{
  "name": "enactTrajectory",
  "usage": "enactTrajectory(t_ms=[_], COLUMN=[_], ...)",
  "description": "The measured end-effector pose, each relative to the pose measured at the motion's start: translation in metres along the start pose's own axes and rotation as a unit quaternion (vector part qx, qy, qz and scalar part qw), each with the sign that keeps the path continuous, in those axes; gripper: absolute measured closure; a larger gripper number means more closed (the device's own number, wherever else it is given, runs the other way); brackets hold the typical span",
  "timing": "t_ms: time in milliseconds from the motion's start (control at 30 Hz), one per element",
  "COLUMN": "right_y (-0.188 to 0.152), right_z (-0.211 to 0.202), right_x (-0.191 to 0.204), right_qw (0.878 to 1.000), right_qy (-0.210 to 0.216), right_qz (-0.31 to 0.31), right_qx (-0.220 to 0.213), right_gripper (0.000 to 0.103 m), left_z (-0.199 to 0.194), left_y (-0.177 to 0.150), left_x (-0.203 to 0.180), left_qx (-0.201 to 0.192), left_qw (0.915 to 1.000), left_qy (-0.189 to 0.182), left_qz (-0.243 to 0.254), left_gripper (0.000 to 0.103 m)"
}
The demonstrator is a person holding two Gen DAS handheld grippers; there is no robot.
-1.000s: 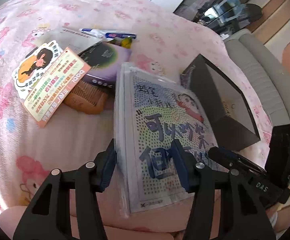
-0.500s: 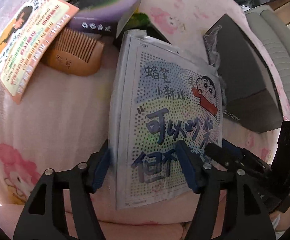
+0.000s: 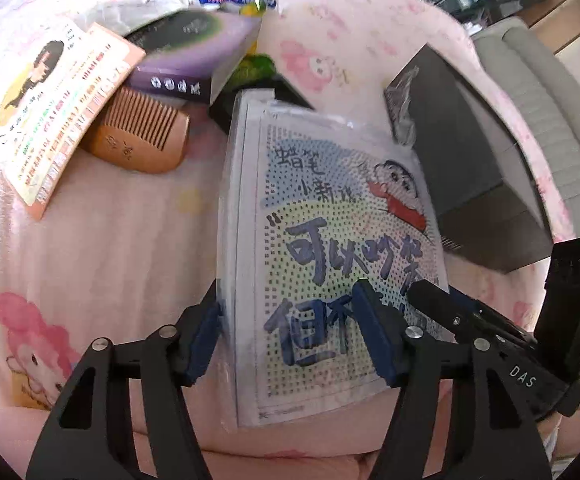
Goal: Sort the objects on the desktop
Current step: 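Carry the bagged drawing pad with the left gripper toward the black DAPHNE box, then lower the drawing pad into the DAPHNE box beside the GLASS PRO box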
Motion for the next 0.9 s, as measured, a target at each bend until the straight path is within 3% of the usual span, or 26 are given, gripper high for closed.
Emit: enactTrajectory(t_ms=[233, 400, 600, 767, 900], right_y=[0.015, 0.021, 0.049, 0.086, 0.116], right_z=[-0.032, -0.066, -0.109, -0.129, -0.144], right_x=[0.02, 0.03, 0.04, 0.023, -0.005], right_qw=[0.999, 0.998, 0.994, 0.991, 0.987], right_qy=[0.021, 0.032, 0.044, 0.04, 0.028], right_qz=[-0.01, -0.021, -0.032, -0.017, 0.002], right_qx=[-0.031, -0.05, -0.097, -0.128, -0.156], right_gripper=[0.054, 0.054, 0.054, 0.054, 0.054], left_z=[-0.04, -0.075, -0.113, -0.11, -0.097], left_y=[-0.013, -0.015, 0.017, 0.055, 0.081], left_x=[-0.006, -0.02, -0.053, -0.093, -0.128], left_qx=[-0.044, -0.075, -0.109, -0.114, -0.109], left_qw=[0.9974, 0.9959, 0.9924, 0.99, 0.9875], left_qy=[-0.051, -0.05, -0.05, -0.052, -0.074], left_qz=[-0.023, -0.009, 0.027, 0.065, 0.087], left_gripper=[0.039, 0.039, 0.039, 0.039, 0.039])
Point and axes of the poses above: each gripper's, at about its wrist camera, not at the fingertips, and z roughly the way its jaws point, x to its left, y to its top, the point moved 6 cm from there along z, roughly the way its jaws point, and after that the axes turned 3 degrees about -y, right-handed, at the moved point
